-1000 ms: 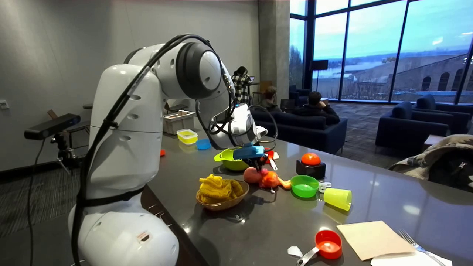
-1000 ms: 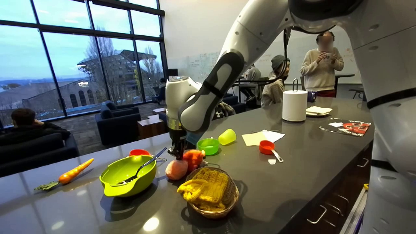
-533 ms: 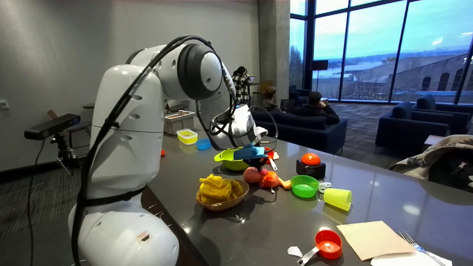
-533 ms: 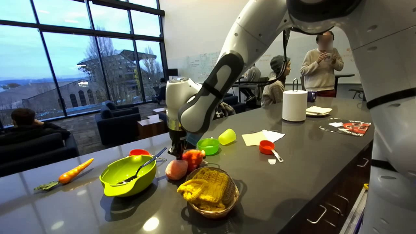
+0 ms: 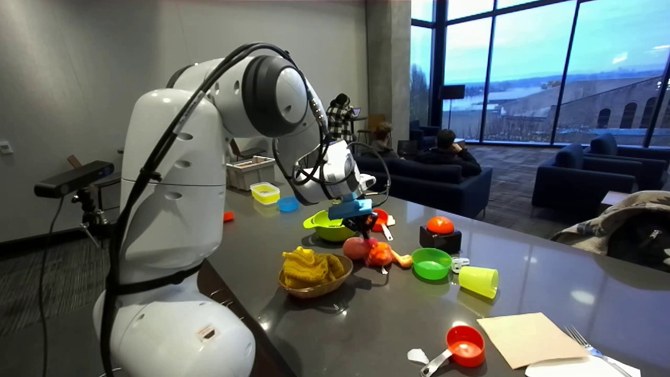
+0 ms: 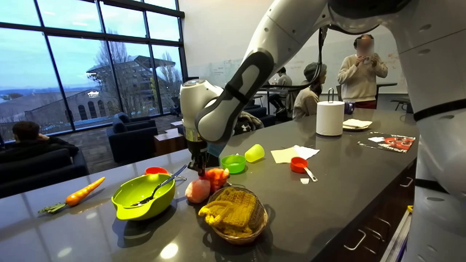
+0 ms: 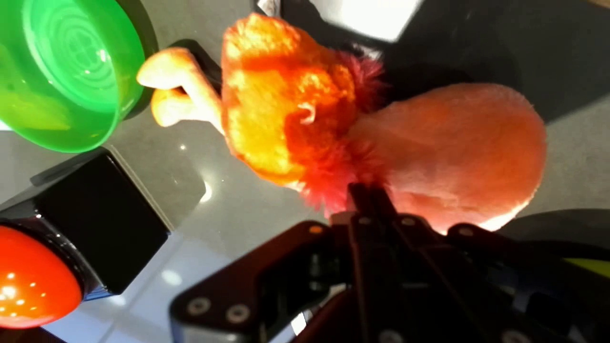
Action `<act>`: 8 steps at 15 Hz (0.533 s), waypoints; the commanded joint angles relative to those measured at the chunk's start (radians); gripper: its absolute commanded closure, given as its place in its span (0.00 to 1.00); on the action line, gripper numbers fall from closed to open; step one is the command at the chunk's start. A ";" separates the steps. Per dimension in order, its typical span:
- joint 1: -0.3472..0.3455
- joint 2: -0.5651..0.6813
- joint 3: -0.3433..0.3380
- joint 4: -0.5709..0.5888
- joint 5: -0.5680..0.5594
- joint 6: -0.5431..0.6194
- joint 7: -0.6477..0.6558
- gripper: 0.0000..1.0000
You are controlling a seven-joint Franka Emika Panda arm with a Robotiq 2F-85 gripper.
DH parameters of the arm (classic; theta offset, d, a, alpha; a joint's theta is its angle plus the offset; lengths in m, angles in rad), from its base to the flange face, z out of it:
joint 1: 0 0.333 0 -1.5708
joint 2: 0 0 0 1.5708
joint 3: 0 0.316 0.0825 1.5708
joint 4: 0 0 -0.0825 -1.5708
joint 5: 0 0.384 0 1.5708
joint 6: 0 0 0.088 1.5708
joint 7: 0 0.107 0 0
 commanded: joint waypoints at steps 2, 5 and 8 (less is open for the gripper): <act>0.034 -0.044 -0.010 0.019 -0.042 -0.115 -0.011 0.99; 0.038 -0.040 -0.003 0.033 -0.055 -0.142 -0.016 0.99; 0.038 -0.038 -0.002 0.034 -0.060 -0.148 -0.019 0.99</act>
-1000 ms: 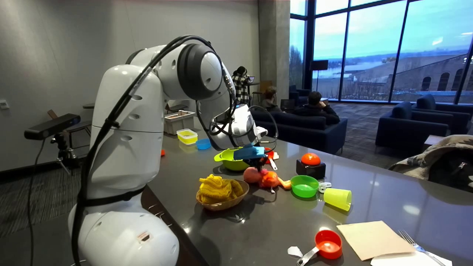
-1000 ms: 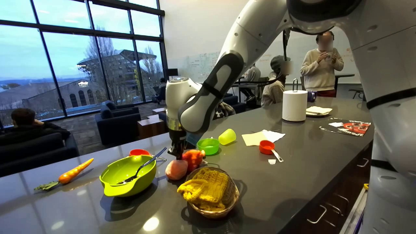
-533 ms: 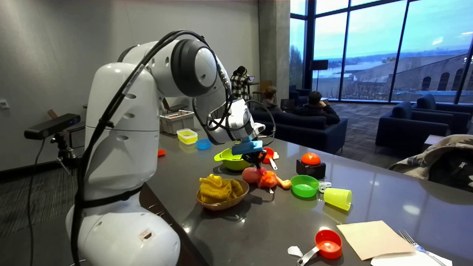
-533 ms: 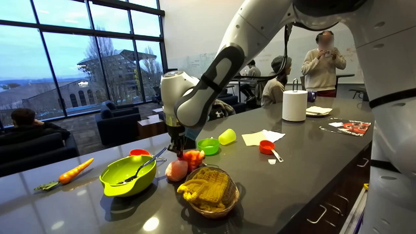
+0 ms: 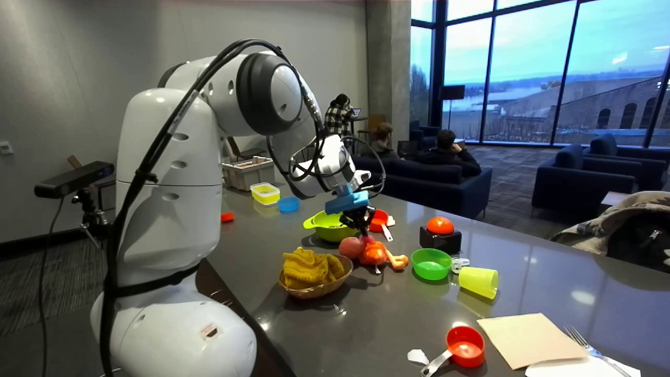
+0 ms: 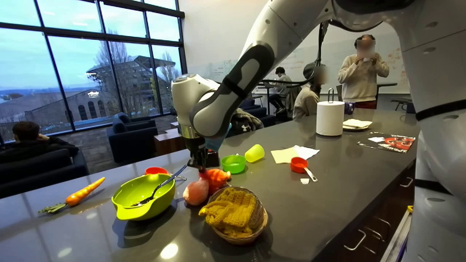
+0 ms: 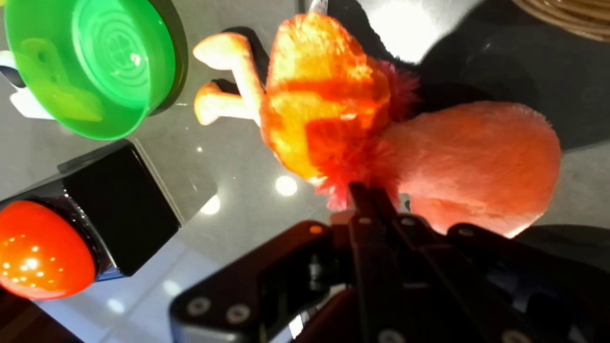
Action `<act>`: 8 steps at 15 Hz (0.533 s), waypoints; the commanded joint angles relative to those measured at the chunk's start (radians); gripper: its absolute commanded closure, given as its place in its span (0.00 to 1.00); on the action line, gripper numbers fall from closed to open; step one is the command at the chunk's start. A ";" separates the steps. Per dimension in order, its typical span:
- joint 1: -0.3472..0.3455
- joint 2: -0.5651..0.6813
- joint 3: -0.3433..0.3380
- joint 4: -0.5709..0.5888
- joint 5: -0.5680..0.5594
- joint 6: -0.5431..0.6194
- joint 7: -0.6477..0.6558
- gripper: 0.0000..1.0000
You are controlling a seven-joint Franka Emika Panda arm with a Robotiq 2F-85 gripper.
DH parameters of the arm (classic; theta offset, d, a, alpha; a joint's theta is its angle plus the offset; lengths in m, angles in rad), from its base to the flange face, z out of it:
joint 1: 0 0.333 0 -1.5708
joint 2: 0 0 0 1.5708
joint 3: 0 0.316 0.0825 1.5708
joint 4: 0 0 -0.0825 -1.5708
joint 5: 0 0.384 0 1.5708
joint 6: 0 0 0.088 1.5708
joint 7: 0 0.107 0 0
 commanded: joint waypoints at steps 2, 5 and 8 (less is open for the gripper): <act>0.007 -0.020 -0.002 -0.002 -0.015 -0.029 -0.019 0.99; 0.002 -0.043 -0.002 -0.028 -0.014 0.020 -0.011 0.99; 0.002 -0.084 -0.012 -0.057 -0.033 0.062 0.019 0.99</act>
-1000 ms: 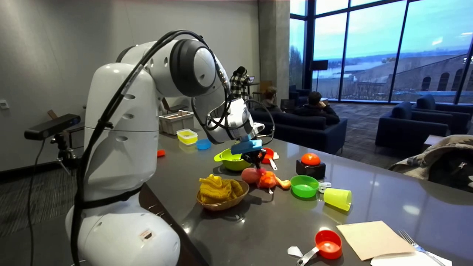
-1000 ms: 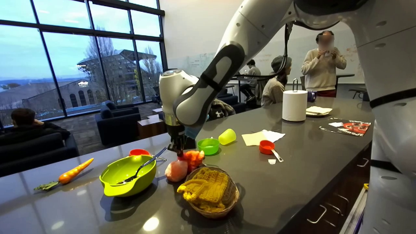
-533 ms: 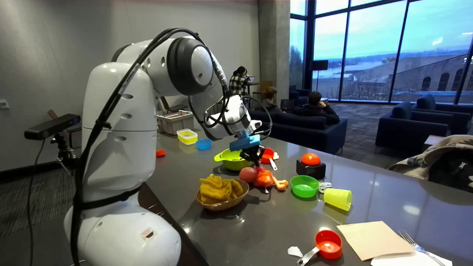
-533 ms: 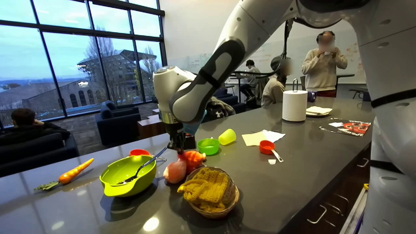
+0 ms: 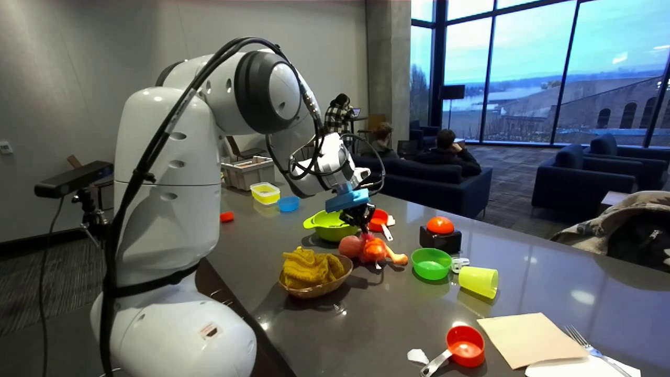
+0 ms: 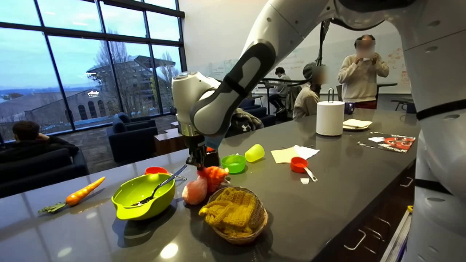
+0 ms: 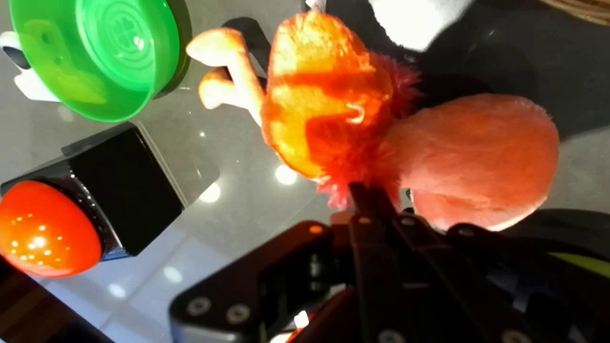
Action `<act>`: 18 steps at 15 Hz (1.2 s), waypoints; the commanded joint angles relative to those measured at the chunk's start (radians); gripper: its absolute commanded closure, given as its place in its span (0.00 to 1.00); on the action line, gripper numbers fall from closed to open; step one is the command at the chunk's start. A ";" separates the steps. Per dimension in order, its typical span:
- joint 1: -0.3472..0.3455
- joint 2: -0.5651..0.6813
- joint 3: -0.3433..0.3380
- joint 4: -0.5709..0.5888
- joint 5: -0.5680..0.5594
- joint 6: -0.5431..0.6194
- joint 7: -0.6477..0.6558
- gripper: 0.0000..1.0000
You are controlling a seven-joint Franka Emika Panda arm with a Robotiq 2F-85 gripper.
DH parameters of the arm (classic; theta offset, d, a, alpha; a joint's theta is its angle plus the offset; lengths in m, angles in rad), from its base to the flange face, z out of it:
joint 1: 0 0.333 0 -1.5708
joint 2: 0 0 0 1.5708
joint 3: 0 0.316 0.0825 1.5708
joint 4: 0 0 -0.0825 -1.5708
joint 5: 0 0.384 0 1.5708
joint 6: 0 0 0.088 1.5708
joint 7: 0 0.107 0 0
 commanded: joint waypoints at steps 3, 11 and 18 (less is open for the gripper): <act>0.004 -0.124 -0.020 -0.078 -0.066 0.034 0.064 0.99; -0.011 -0.252 0.015 -0.132 -0.103 -0.054 0.102 0.99; -0.012 -0.353 0.067 -0.177 -0.072 -0.185 0.127 0.99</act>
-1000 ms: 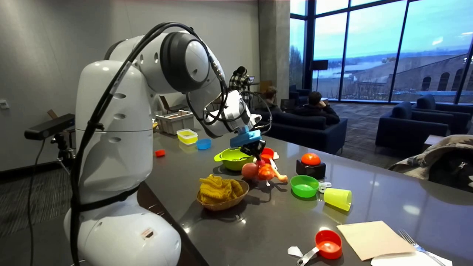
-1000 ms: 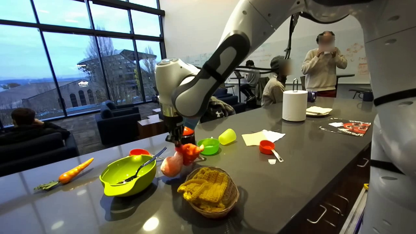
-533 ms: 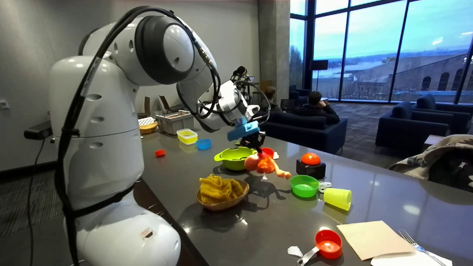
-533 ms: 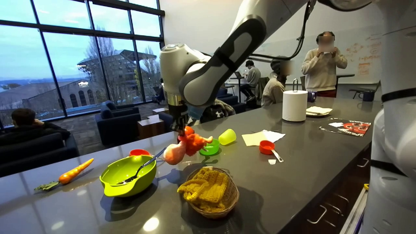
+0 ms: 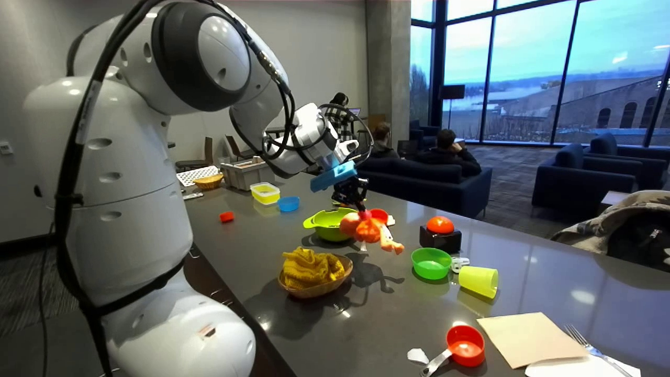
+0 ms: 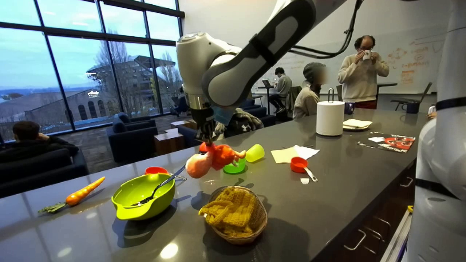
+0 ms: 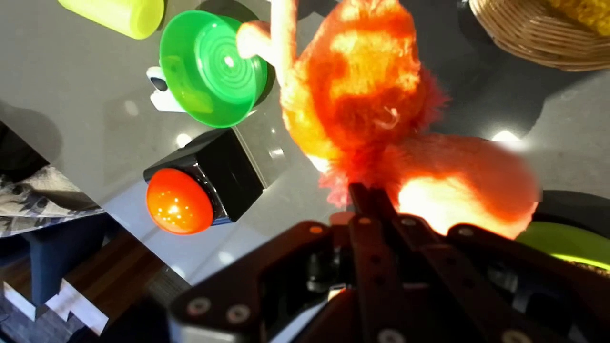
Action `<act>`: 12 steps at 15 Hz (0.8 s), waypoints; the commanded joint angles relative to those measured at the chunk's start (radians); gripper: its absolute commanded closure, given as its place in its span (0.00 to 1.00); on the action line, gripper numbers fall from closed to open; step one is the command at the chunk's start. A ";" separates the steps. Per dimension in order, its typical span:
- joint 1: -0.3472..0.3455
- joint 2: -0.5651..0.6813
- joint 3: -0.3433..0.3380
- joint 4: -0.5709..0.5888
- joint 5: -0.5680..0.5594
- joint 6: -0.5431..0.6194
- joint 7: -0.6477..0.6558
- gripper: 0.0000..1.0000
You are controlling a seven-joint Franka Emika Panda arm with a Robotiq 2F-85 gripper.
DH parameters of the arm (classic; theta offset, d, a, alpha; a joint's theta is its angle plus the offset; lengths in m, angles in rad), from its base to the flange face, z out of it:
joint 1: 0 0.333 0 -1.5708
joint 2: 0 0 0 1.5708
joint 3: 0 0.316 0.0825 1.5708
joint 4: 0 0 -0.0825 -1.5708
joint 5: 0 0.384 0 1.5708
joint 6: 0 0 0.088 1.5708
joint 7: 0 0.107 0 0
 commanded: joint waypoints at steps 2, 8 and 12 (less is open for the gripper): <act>-0.005 -0.124 0.055 -0.079 0.029 -0.105 0.051 0.99; 0.003 -0.164 0.130 -0.109 0.078 -0.133 0.058 0.99; 0.006 -0.164 0.152 -0.141 0.133 -0.093 0.067 0.99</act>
